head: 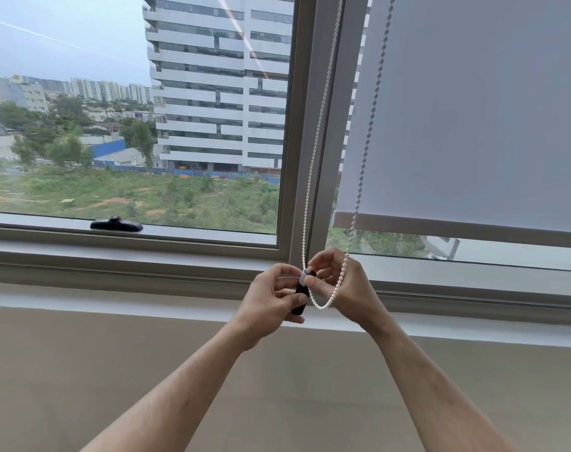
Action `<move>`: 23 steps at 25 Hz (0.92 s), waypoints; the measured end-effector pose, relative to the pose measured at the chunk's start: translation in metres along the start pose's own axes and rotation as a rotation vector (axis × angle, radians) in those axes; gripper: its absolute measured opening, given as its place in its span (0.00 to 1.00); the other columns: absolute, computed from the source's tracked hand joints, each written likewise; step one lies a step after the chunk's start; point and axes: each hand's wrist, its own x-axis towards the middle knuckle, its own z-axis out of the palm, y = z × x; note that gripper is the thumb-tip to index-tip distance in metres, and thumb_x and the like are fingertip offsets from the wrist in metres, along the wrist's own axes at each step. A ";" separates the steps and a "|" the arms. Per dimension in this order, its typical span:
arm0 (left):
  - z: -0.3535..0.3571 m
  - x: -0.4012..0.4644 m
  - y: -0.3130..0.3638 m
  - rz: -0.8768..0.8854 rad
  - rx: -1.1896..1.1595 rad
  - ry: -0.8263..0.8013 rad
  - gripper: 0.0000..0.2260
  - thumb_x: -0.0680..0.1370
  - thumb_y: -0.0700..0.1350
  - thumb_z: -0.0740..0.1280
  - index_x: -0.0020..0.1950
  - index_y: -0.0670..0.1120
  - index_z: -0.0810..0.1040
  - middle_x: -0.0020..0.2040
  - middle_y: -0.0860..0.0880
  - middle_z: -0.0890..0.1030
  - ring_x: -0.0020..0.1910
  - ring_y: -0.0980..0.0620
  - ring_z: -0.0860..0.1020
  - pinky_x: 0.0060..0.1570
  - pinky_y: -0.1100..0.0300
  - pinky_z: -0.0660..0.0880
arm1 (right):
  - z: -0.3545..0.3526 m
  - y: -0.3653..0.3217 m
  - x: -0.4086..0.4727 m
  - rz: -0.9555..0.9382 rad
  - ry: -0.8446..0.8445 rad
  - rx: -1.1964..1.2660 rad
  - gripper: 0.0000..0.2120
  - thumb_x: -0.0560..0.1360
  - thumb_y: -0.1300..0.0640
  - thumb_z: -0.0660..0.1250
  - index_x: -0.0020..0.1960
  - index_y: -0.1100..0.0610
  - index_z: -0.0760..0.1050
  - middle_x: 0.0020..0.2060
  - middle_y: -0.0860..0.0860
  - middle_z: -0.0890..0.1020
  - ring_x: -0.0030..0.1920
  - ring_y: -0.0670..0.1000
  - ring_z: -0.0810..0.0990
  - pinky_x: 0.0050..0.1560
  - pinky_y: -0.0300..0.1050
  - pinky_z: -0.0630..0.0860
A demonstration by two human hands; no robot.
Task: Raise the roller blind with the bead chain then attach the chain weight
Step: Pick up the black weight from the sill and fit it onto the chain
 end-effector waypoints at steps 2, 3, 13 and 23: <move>0.000 0.000 0.000 -0.002 -0.023 -0.024 0.11 0.76 0.30 0.69 0.55 0.41 0.76 0.45 0.47 0.85 0.35 0.54 0.81 0.43 0.42 0.83 | 0.001 0.002 -0.004 0.020 0.017 0.077 0.08 0.71 0.58 0.76 0.48 0.52 0.79 0.42 0.55 0.85 0.40 0.50 0.82 0.41 0.43 0.80; 0.000 -0.001 0.000 -0.005 -0.033 -0.030 0.11 0.76 0.30 0.68 0.55 0.41 0.76 0.44 0.47 0.85 0.35 0.54 0.81 0.44 0.42 0.83 | 0.002 0.003 -0.005 0.032 0.028 0.102 0.07 0.72 0.58 0.75 0.48 0.51 0.80 0.42 0.53 0.86 0.41 0.51 0.82 0.43 0.47 0.81; 0.005 -0.005 -0.017 -0.048 -0.025 -0.002 0.11 0.76 0.30 0.68 0.54 0.42 0.76 0.48 0.42 0.82 0.45 0.48 0.80 0.45 0.45 0.83 | 0.003 0.026 -0.028 0.167 -0.044 0.276 0.21 0.72 0.65 0.72 0.64 0.55 0.76 0.51 0.50 0.87 0.53 0.49 0.85 0.52 0.39 0.78; 0.008 -0.015 -0.046 -0.128 0.002 0.006 0.12 0.75 0.30 0.70 0.50 0.44 0.72 0.46 0.42 0.80 0.44 0.47 0.82 0.48 0.47 0.80 | 0.016 0.057 -0.052 0.232 0.040 0.222 0.17 0.67 0.59 0.78 0.54 0.47 0.81 0.49 0.56 0.87 0.54 0.56 0.85 0.57 0.50 0.80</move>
